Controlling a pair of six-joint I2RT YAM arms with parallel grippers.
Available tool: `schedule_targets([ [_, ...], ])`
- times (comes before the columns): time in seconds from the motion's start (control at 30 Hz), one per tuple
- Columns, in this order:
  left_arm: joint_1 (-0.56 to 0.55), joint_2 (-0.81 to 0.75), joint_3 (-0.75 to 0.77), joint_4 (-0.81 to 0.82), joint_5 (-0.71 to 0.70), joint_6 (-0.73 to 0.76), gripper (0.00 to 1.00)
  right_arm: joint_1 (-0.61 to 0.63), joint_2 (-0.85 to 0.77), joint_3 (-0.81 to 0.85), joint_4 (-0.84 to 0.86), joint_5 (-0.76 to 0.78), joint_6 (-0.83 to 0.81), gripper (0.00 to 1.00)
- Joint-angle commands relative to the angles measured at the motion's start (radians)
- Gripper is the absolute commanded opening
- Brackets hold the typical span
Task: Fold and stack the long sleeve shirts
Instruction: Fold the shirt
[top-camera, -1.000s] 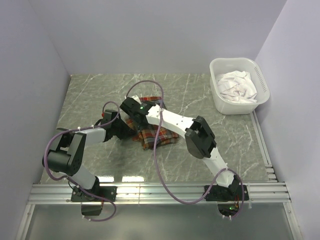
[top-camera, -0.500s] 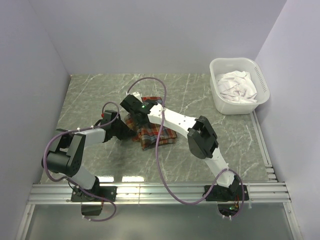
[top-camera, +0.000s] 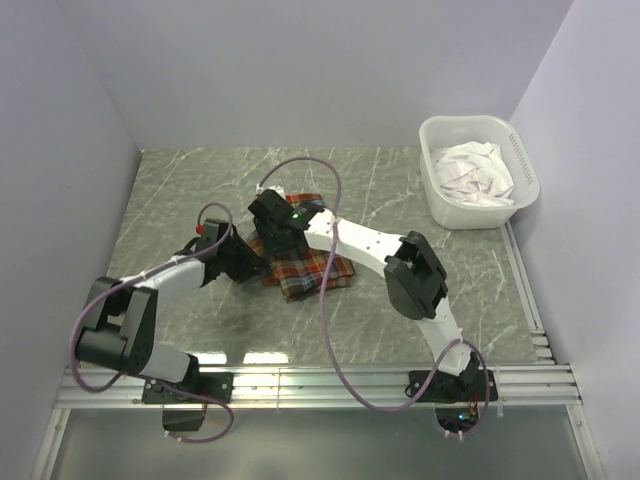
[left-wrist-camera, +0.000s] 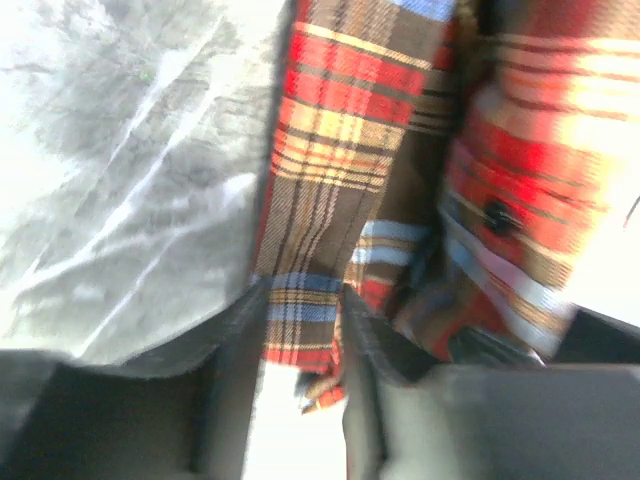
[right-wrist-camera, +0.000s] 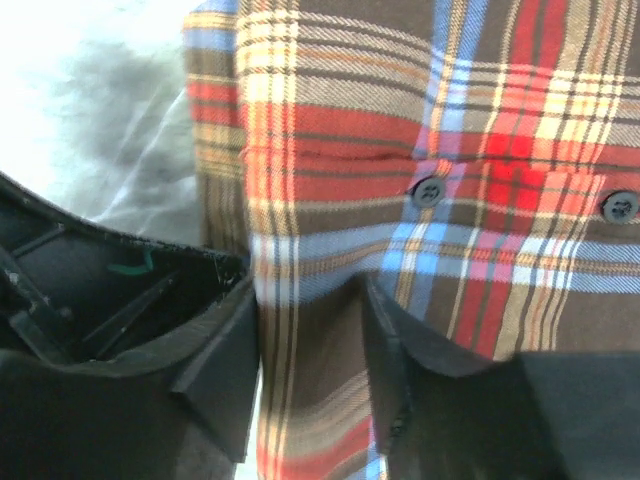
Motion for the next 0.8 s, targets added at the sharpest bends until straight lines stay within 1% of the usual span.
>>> schedule_targets([
  [0.0, -0.002, -0.103, 0.072, -0.103, -0.068, 0.038, 0.46, -0.023, -0.176, -0.012, 0.080, -0.051, 0.005, 0.56],
  [0.03, -0.002, -0.134, 0.095, -0.141, -0.076, 0.039, 0.49, -0.032, -0.223, -0.026, 0.086, -0.071, 0.007, 0.59],
  [0.07, -0.002, -0.146, 0.106, -0.157, -0.090, 0.044, 0.55, -0.049, -0.248, -0.044, 0.100, -0.081, 0.011, 0.59],
  [0.1, -0.002, -0.160, 0.118, -0.178, -0.100, 0.045, 0.59, -0.058, -0.275, -0.097, 0.112, -0.095, 0.016, 0.59],
  [0.13, -0.002, -0.184, 0.134, -0.206, -0.106, 0.047, 0.61, -0.069, -0.336, -0.137, 0.132, -0.112, 0.025, 0.59],
  [0.17, -0.002, -0.198, 0.140, -0.217, -0.113, 0.047, 0.63, -0.084, -0.370, -0.183, 0.184, -0.165, 0.033, 0.57],
  [0.2, -0.002, -0.212, 0.145, -0.223, -0.114, 0.047, 0.63, -0.116, -0.404, -0.280, 0.213, -0.198, 0.043, 0.56],
  [0.23, -0.003, -0.233, 0.157, -0.226, -0.108, 0.045, 0.63, -0.139, -0.465, -0.334, 0.248, -0.248, 0.068, 0.53],
  [0.27, -0.009, -0.243, 0.163, -0.226, -0.079, 0.042, 0.63, -0.164, -0.495, -0.437, 0.321, -0.344, 0.080, 0.52],
  [0.3, -0.017, -0.252, 0.180, -0.220, -0.064, 0.042, 0.62, -0.211, -0.545, -0.490, 0.363, -0.395, 0.108, 0.50],
  [0.33, -0.031, -0.252, 0.194, -0.215, -0.051, 0.042, 0.61, -0.233, -0.568, -0.541, 0.433, -0.429, 0.120, 0.49],
  [0.4, -0.096, -0.237, 0.252, -0.221, -0.044, 0.044, 0.58, -0.294, -0.620, -0.659, 0.486, -0.515, 0.154, 0.48],
  [0.43, -0.121, -0.228, 0.270, -0.225, -0.042, 0.042, 0.57, -0.310, -0.630, -0.691, 0.529, -0.540, 0.163, 0.48],
  [0.47, -0.171, -0.218, 0.286, -0.220, -0.038, 0.039, 0.56, -0.328, -0.637, -0.743, 0.549, -0.598, 0.169, 0.48],
  [0.53, -0.212, -0.179, 0.307, -0.189, 0.016, 0.033, 0.54, -0.365, -0.644, -0.786, 0.615, -0.649, 0.195, 0.48],
  [0.6, -0.255, -0.124, 0.310, -0.166, 0.056, 0.033, 0.49, -0.382, -0.645, -0.857, 0.672, -0.727, 0.229, 0.48],
  [0.63, -0.268, -0.105, 0.310, -0.166, 0.065, 0.047, 0.46, -0.395, -0.642, -0.880, 0.730, -0.749, 0.241, 0.47],
  [0.67, -0.288, -0.090, 0.306, -0.160, 0.076, 0.053, 0.42, -0.402, -0.641, -0.923, 0.754, -0.762, 0.255, 0.47],
  [0.7, -0.296, -0.062, 0.284, -0.145, 0.125, 0.062, 0.41, -0.406, -0.636, -0.944, 0.776, -0.784, 0.270, 0.47],
  [0.77, -0.304, -0.039, 0.248, -0.123, 0.162, 0.082, 0.37, -0.422, -0.624, -1.003, 0.830, -0.796, 0.281, 0.47],
])
